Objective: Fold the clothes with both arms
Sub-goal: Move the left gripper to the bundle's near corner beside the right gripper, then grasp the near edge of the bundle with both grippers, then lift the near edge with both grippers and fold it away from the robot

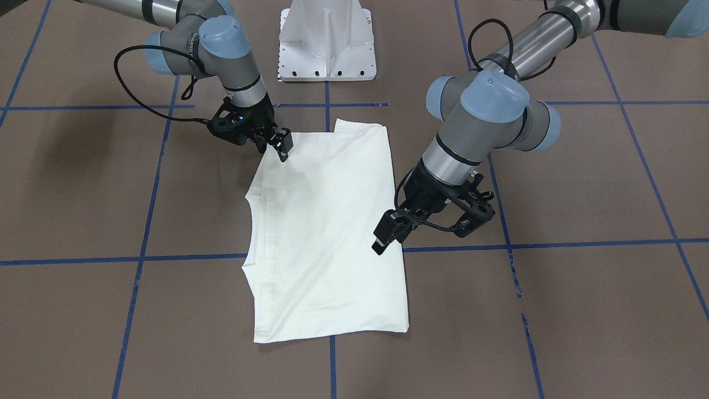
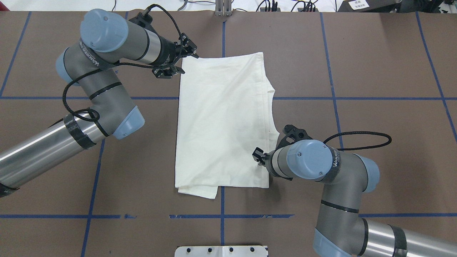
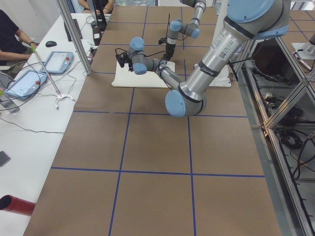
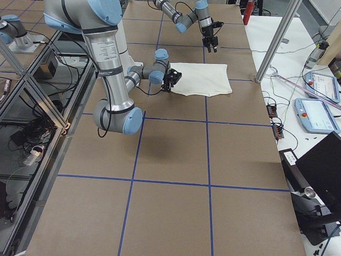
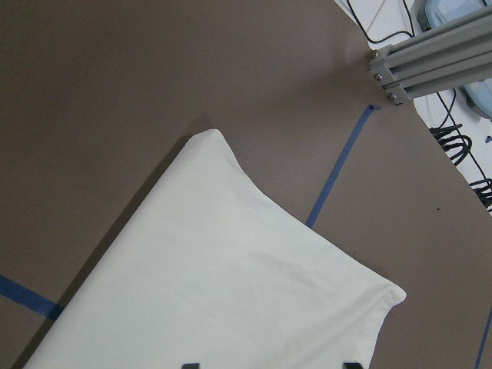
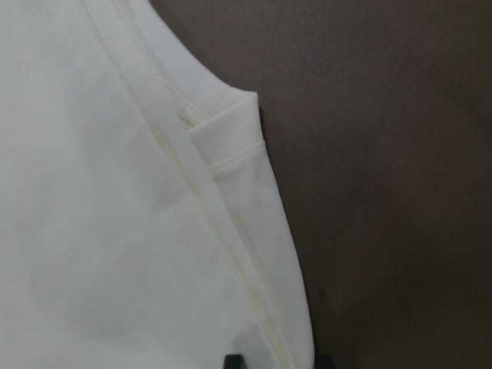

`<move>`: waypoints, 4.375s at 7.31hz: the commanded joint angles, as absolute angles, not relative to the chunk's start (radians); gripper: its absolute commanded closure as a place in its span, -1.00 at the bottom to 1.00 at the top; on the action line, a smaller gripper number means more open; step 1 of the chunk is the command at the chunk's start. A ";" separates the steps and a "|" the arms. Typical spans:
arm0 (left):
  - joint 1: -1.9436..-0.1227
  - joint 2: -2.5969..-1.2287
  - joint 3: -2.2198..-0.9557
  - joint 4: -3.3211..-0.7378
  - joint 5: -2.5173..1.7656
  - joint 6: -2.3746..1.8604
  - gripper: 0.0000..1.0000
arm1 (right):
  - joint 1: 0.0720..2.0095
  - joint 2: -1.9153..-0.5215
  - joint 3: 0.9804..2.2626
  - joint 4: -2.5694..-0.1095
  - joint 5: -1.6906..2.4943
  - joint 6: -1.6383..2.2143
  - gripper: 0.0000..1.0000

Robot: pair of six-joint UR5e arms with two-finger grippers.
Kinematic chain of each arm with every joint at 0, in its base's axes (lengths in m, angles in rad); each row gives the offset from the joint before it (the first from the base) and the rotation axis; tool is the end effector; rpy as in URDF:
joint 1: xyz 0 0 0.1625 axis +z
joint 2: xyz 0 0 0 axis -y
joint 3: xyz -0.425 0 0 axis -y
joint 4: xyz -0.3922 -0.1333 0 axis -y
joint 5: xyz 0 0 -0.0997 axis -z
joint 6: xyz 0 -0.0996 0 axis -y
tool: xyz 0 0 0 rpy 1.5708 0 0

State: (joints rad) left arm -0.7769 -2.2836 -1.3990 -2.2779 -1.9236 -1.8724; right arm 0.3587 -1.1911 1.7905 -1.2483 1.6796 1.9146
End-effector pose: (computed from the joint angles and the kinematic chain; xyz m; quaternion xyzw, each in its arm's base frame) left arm 0.4544 -0.5854 0.2171 -0.0030 0.5926 -0.3223 0.7382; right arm -0.5380 -0.3325 0.3164 -0.0454 -0.4445 0.2850 0.8480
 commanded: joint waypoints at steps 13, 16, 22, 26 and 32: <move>-0.267 -1.936 -1.838 -2.010 -1.649 -2.129 -0.48 | 0.354 -1.253 1.891 -1.244 1.690 1.911 1.00; -0.261 -1.933 -1.829 -2.006 -1.647 -2.128 -0.41 | 0.354 -1.252 1.893 -1.243 1.690 1.911 1.00; -0.262 -1.928 -1.854 -2.006 -1.649 -2.137 1.00 | 0.354 -1.252 1.899 -1.241 1.690 1.913 1.00; -0.255 -1.891 -2.162 -1.861 -1.658 -2.181 1.00 | 0.357 -1.372 2.096 -1.244 1.690 1.914 1.00; -0.455 -1.982 -2.076 -1.864 -1.718 -2.047 1.00 | 0.606 -1.169 1.923 -1.244 1.773 1.907 1.00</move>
